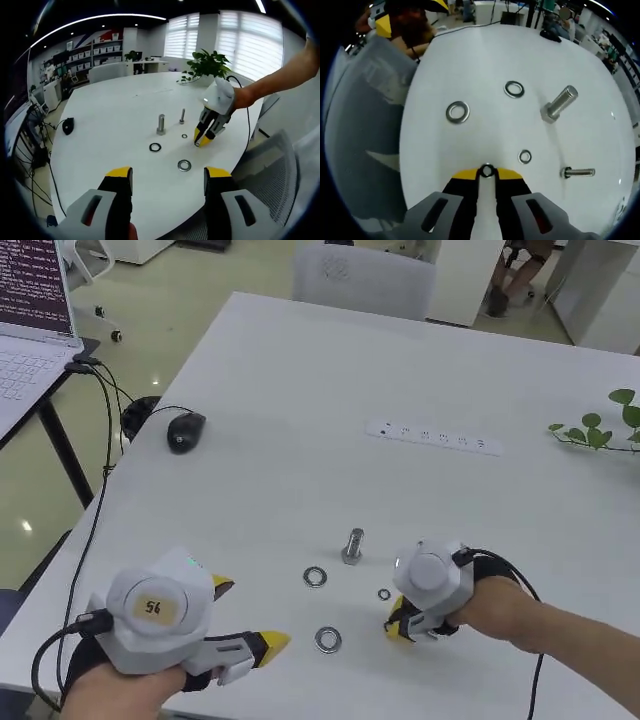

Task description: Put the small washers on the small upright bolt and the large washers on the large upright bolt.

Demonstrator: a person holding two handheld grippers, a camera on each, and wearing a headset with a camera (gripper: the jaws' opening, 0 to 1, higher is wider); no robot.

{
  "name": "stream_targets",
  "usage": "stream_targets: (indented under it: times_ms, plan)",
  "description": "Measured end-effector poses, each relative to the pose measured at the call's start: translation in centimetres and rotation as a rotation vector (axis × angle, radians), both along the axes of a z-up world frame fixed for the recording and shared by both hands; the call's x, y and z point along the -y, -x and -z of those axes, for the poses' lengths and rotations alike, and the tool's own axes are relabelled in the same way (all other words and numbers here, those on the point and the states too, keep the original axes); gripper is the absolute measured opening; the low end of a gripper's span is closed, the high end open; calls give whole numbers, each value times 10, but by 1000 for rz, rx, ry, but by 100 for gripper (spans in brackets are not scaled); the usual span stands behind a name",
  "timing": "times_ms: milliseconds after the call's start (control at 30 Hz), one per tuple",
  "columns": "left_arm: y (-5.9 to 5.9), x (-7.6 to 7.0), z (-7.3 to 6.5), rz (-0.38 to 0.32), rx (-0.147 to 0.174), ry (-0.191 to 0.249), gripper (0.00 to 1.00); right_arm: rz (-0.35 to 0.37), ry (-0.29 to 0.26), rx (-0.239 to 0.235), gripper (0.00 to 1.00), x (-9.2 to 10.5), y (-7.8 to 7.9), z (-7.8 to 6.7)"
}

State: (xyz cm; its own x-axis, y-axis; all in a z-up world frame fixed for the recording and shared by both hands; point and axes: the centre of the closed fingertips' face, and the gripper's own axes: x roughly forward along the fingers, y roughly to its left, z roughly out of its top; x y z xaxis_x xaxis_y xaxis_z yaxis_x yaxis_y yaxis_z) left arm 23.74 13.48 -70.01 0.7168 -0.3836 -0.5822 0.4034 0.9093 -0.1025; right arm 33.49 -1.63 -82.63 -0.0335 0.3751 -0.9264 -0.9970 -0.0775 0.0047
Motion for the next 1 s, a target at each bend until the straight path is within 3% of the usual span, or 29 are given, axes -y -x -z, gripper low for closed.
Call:
stream_targets:
  times_ms: [367,567,1000]
  plan:
    - [0,3,2,10,-6,-2,57,111,-66,-24,13,0,-6,-6]
    - [-2,3,0,13,-2,-1,57,145,-84,-12,13,2,-11,-11]
    - [-4,4,-1,19,0,-2,57,283,-124,37,13,29,-53,-36]
